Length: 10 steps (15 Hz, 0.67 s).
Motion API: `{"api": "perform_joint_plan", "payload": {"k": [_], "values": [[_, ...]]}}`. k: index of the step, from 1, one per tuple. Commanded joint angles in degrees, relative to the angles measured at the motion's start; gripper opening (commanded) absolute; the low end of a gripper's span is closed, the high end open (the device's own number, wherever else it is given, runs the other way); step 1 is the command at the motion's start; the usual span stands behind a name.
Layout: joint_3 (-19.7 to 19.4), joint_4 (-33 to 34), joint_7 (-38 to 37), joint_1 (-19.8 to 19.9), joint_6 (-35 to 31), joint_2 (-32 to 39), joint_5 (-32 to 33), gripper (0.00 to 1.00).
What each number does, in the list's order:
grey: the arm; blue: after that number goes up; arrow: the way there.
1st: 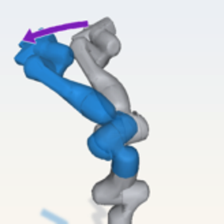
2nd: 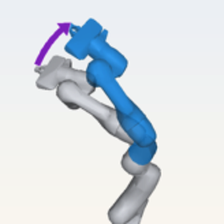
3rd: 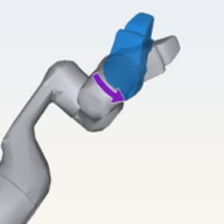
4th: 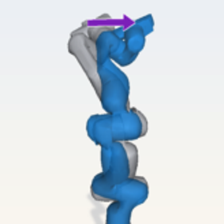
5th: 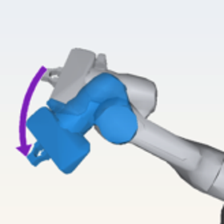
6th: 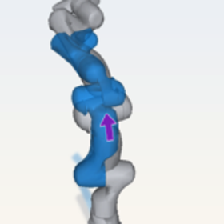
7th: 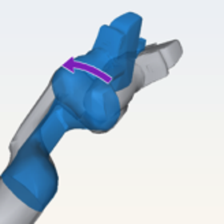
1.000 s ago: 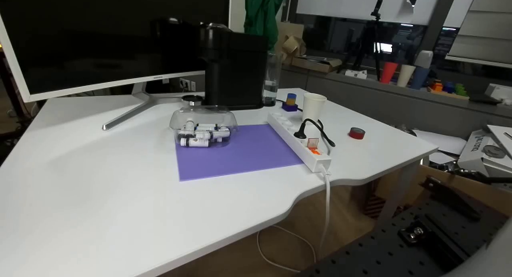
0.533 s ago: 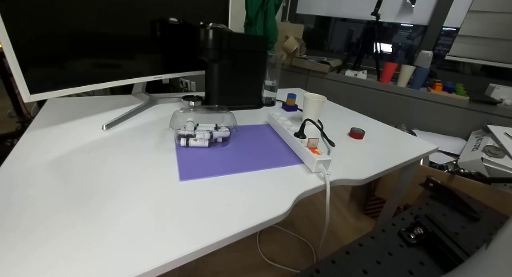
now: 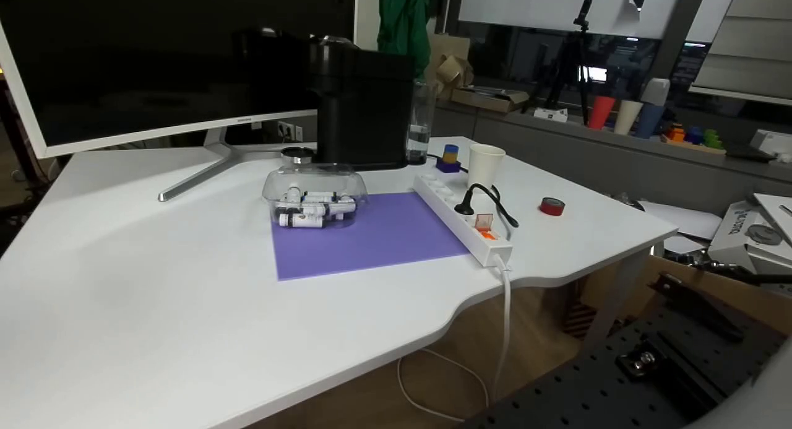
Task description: Turn off the adapter switch
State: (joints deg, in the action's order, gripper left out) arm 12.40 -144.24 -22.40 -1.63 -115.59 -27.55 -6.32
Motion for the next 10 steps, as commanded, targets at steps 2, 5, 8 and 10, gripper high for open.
{"api": "perform_joint_plan", "payload": {"k": [2, 5, 8, 10], "values": [[-3.0, -10.7, -2.6, 3.2, -12.5, 0.6, 0.6, 1.00], [-7.3, -14.6, 0.2, 5.5, -16.7, 3.7, -1.1, 0.75], [-11.5, -15.1, 3.9, 7.8, -19.1, 8.2, -0.7, 0.60], [-14.2, -14.5, 6.7, 9.1, -20.0, 11.1, -0.8, 0.45]]}}
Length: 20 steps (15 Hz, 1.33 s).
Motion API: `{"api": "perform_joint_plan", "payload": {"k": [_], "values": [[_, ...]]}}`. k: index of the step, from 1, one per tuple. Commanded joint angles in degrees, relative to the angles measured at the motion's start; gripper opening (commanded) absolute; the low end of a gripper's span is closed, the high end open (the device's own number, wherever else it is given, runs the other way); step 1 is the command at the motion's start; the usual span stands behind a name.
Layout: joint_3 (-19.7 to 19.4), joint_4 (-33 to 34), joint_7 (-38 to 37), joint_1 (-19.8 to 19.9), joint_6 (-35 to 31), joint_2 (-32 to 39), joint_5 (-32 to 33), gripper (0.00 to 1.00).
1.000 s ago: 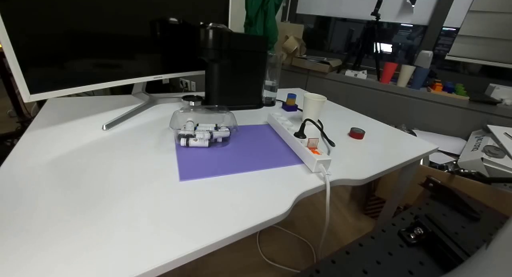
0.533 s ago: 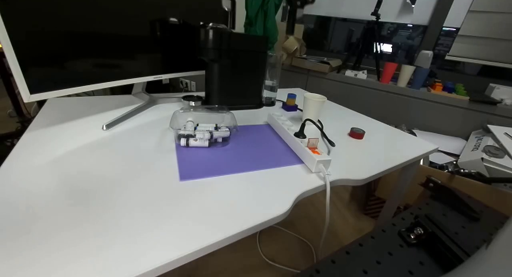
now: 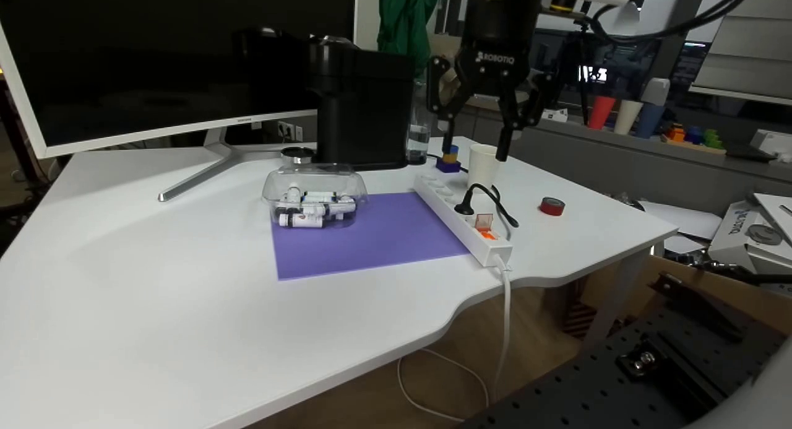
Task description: Turn off the adapter switch
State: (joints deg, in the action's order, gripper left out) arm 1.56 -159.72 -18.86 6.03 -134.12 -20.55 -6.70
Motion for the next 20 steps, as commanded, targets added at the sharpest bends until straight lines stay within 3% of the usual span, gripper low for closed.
{"api": "perform_joint_plan", "payload": {"k": [1, 7, 8, 9, 10, 14, 20], "values": [[-4.8, 1.5, 4.7, 2.0, -1.9, 5.6, -0.5, 0.39], [-8.0, 5.5, 9.2, 3.6, -5.1, 12.7, 1.4, 0.00], [-8.1, 6.1, 8.7, 3.7, -5.0, 13.0, 1.6, 0.00], [-8.0, 3.6, 8.7, 3.3, -5.4, 11.1, 1.1, 0.09], [-8.1, 4.3, 8.7, 3.3, -5.5, 11.8, 1.2, 0.01], [-7.7, 4.6, 8.3, 3.1, -6.2, 12.3, 2.3, 0.00], [-7.3, 2.2, 7.2, 3.6, -16.7, 16.2, 10.9, 0.00]]}}
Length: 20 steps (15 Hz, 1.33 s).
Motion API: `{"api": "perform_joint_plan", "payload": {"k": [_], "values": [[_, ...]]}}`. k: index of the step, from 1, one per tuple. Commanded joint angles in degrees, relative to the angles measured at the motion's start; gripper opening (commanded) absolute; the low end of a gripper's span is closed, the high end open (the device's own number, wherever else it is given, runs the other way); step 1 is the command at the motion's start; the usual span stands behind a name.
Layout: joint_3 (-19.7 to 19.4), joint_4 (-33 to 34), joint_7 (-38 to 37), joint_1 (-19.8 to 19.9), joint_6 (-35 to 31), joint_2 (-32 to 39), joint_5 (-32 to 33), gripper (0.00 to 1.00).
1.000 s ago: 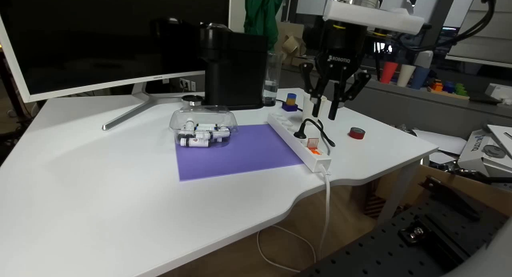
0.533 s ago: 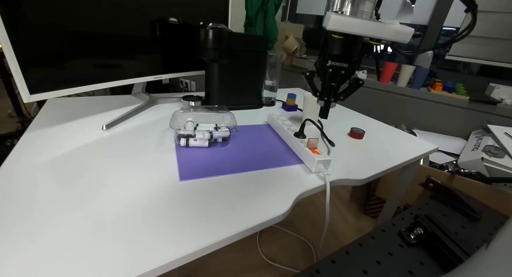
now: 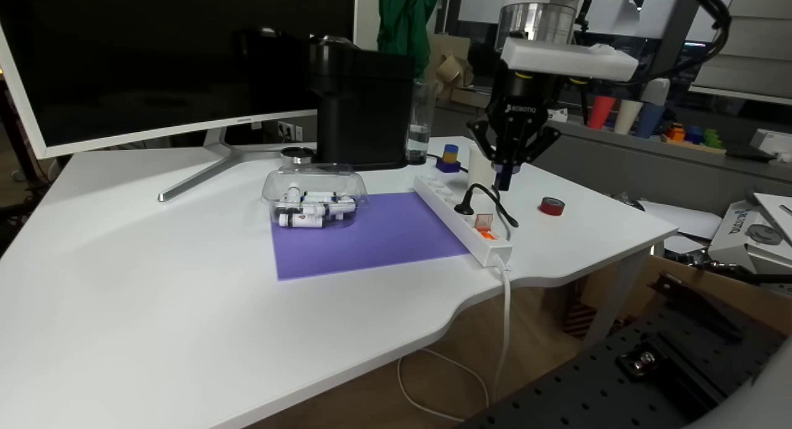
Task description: Turn off the adapter switch
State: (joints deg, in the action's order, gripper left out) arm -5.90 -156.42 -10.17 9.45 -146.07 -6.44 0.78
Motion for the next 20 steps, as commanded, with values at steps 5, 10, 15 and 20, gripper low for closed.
{"api": "perform_joint_plan", "payload": {"k": [5, 10, 15, 20], "values": [[-0.7, -1.9, -4.1, 0.0, -17.3, 8.9, 7.0, 0.00], [-2.9, -0.1, -3.2, -1.3, -21.5, 15.7, 4.8, 0.00], [-3.0, 1.9, -1.1, -1.6, -21.8, 19.2, 0.2, 0.00], [-3.2, 4.0, -0.5, -2.4, -21.6, 20.9, -1.5, 0.00]]}}
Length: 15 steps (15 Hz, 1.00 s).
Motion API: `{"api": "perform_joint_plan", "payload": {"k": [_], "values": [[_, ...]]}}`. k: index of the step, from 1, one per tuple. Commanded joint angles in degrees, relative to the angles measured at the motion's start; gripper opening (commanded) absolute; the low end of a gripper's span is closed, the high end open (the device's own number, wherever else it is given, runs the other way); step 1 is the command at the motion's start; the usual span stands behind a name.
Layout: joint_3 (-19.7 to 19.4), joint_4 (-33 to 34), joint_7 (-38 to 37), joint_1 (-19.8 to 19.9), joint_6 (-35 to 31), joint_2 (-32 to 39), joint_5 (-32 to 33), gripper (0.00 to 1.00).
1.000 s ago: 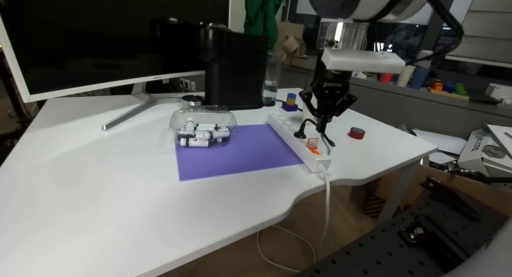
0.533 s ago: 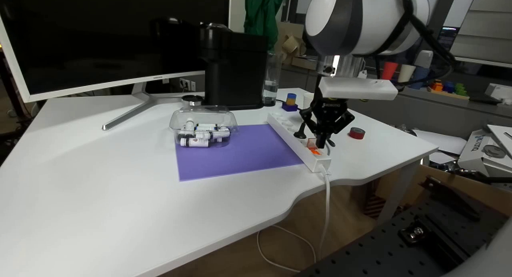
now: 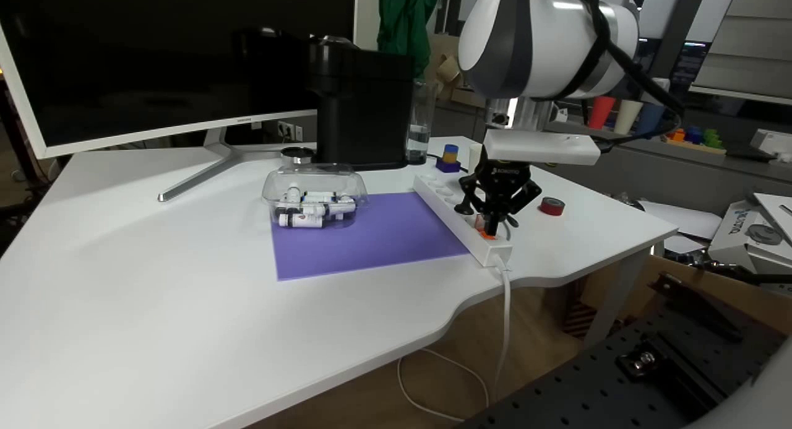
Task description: Turn off the adapter switch
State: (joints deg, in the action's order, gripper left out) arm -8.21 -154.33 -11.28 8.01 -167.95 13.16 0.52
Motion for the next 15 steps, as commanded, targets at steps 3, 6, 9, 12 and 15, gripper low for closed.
{"api": "perform_joint_plan", "payload": {"k": [3, 6, 9, 12, 15], "values": [[-0.5, 3.2, 1.2, -0.6, 0.8, 2.5, -2.6, 0.00], [-0.3, 4.1, 1.4, -0.7, 1.0, 3.8, -3.3, 0.00], [-0.2, 4.7, 1.4, -0.9, 1.3, 4.9, -3.6, 0.00], [-0.6, 4.9, 1.0, -1.9, 1.5, 6.3, -3.2, 0.00], [-0.8, 4.8, 0.8, -2.3, 2.3, 5.9, -3.2, 0.00]]}}
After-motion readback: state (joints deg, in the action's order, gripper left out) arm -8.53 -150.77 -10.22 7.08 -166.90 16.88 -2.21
